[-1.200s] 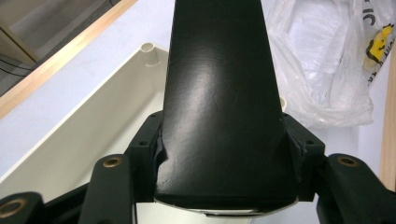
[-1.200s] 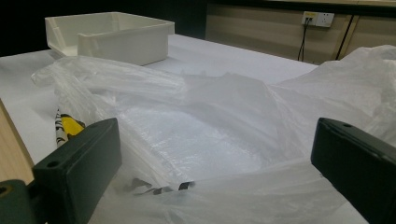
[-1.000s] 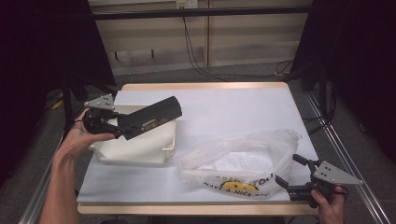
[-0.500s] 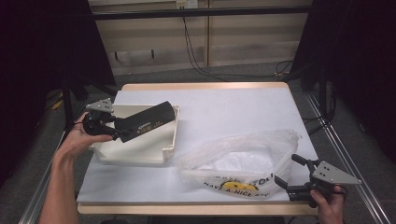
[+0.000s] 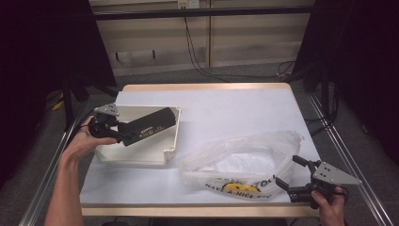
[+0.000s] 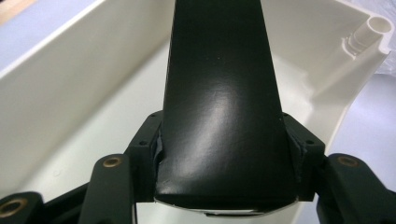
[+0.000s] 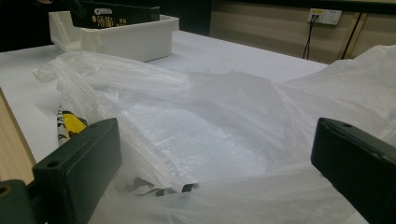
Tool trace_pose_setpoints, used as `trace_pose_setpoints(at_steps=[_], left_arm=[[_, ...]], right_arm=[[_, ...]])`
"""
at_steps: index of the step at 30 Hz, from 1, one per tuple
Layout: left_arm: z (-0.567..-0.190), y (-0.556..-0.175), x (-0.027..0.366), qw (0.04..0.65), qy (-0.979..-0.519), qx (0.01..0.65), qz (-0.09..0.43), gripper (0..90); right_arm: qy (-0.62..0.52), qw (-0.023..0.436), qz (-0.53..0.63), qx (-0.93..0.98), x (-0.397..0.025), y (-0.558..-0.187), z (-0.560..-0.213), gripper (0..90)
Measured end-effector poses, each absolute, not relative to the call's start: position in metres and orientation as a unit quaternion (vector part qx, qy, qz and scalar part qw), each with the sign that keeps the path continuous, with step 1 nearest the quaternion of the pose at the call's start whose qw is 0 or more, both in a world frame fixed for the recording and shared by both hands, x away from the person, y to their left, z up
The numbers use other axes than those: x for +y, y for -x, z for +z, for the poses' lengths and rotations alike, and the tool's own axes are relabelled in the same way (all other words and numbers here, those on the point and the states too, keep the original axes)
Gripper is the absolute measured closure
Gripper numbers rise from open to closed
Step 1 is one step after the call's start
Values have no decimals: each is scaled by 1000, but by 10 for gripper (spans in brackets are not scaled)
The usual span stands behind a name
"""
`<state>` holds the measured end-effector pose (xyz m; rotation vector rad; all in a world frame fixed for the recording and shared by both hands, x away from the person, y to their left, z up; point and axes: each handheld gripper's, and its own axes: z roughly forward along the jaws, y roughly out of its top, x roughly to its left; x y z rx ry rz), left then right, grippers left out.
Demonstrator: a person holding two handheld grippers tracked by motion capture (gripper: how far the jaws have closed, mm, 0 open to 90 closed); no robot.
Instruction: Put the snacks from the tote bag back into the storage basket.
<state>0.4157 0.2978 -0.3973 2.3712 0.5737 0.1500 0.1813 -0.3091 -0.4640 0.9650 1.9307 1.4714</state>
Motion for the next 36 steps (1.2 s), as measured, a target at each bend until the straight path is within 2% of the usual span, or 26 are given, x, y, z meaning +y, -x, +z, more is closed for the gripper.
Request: trace_pose_setpoints(at_steps=[25,36], left_arm=[[-427,-437,281,292,-923,246,41,422],[-438,-449,272,233,-917,322,38,321]], right_arm=[[-357,257,539,719,-306,-183,-465,14],[-350,256,539,722,-306,-183,-466,14]])
